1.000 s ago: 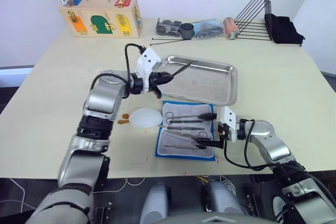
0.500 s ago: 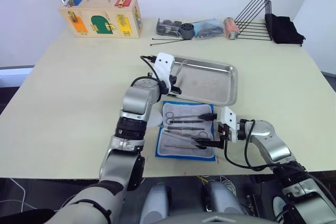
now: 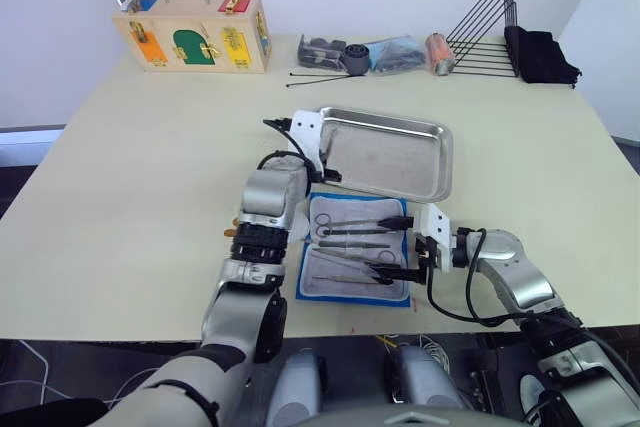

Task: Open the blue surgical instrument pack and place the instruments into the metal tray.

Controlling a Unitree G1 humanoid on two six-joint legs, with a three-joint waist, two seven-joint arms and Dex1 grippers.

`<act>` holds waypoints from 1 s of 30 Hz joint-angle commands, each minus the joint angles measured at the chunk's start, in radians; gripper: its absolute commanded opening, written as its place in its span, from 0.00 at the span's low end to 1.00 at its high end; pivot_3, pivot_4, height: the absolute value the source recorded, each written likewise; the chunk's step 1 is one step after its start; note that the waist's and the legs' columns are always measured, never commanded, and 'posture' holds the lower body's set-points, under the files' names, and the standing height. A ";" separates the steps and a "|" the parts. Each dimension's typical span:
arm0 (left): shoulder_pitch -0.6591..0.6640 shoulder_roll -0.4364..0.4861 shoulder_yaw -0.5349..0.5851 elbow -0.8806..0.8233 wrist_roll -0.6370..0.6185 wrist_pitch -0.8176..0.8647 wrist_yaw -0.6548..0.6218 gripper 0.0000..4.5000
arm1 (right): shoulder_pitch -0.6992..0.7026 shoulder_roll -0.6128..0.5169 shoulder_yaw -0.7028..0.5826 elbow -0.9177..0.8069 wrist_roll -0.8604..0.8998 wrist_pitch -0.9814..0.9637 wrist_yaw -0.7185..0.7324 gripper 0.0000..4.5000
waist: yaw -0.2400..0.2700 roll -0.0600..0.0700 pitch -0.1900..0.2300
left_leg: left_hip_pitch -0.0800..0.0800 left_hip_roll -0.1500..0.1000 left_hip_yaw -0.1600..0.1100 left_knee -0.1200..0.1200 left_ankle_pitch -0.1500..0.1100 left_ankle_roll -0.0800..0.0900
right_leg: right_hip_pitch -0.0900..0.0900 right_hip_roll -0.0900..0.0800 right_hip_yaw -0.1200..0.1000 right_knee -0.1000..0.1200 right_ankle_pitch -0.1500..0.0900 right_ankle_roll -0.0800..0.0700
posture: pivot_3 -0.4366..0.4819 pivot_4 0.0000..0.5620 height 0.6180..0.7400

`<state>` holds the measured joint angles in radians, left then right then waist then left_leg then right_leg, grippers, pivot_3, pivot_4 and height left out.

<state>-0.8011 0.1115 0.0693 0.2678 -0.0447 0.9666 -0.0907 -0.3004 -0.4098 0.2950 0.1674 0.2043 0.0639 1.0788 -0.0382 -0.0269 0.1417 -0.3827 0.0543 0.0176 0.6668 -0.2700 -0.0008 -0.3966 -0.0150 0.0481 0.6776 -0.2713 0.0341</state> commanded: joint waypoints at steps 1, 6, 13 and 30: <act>-0.010 0.002 0.008 0.000 -0.010 -0.022 0.003 0.01 | 0.060 -0.017 0.058 0.070 -0.062 0.059 -0.001 1.00 | 0.000 0.000 0.000 | 0.000 0.000 0.000 0.000 0.000 0.000 | 0.000 0.000 0.000 0.000 0.000 0.000 | 0.48 0.27 1.00; -0.013 0.000 0.010 0.016 -0.016 -0.034 0.006 0.15 | 0.056 -0.016 0.057 0.074 -0.062 0.057 -0.002 1.00 | 0.000 0.000 0.000 | 0.000 0.000 0.000 0.000 0.000 0.000 | 0.000 0.000 0.000 0.000 0.000 0.000 | 0.48 0.27 1.00; 0.003 0.021 -0.019 -0.043 -0.016 -0.039 -0.009 0.50 | 0.049 -0.020 0.054 0.079 -0.066 0.054 -0.002 1.00 | 0.000 0.000 0.000 | 0.000 0.000 0.000 0.000 0.000 0.000 | 0.000 0.000 0.000 0.000 0.000 0.000 | 0.48 0.27 1.00; 0.161 0.093 -0.121 -0.310 -0.216 -0.416 -0.486 0.50 | 0.056 -0.018 0.057 0.072 -0.064 0.060 -0.003 1.00 | 0.000 0.000 0.000 | 0.001 0.000 0.001 -0.001 0.000 0.000 | 0.000 0.000 0.001 0.000 0.000 0.000 | 0.48 0.27 1.00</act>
<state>-0.6391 0.1914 -0.0485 0.0193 -0.2309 0.5958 -0.5273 -0.3001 -0.4105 0.2957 0.1672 0.2043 0.0639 1.0772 -0.0382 -0.0268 0.1417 -0.3819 0.0543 0.0189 0.6660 -0.2700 -0.0009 -0.3965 -0.0152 0.0491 0.6772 -0.2713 0.0340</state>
